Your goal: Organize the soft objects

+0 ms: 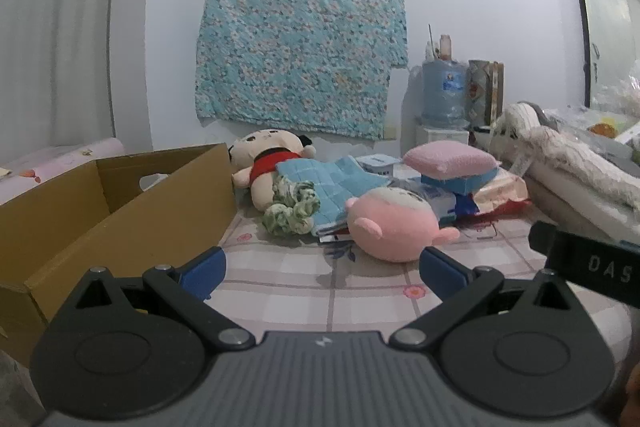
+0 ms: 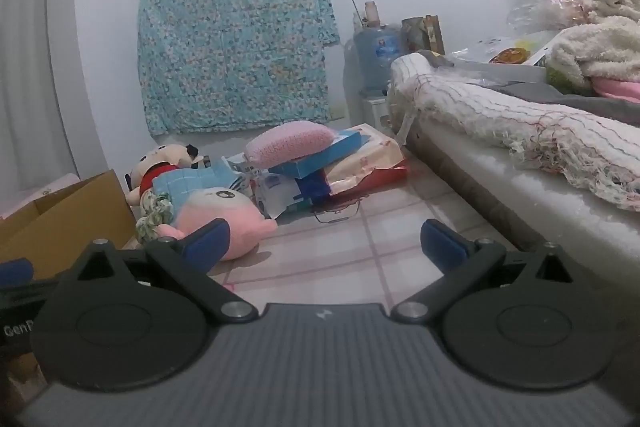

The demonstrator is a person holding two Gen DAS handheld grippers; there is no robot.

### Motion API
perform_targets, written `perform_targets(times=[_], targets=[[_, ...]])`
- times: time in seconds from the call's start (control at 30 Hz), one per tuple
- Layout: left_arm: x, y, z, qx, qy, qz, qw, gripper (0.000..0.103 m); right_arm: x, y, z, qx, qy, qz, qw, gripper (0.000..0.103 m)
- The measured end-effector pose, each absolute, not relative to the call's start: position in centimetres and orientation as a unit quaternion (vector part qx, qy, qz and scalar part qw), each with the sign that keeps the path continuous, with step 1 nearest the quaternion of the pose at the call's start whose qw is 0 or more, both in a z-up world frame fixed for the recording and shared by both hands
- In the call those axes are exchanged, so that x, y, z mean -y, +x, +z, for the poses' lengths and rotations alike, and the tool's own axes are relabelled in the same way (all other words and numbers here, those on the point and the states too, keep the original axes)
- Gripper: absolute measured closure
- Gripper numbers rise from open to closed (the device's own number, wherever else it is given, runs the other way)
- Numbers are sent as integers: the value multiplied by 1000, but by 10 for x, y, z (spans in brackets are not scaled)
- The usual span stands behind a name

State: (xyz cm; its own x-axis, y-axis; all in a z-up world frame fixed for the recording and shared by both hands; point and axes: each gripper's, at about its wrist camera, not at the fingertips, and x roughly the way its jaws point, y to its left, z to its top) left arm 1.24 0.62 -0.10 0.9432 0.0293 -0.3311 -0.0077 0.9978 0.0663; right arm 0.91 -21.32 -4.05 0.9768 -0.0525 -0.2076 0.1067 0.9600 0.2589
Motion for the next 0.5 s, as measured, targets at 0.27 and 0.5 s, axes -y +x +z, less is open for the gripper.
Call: perform_targets(times=[0.27,0.5], targets=[[-15,3,4,-142,13,-4,990,0,212,8,-40,-101,134,-40,985,1],[-14,3,4,-139,16,-12,990,0,210,8,-41,-98,130,-38,986,1]])
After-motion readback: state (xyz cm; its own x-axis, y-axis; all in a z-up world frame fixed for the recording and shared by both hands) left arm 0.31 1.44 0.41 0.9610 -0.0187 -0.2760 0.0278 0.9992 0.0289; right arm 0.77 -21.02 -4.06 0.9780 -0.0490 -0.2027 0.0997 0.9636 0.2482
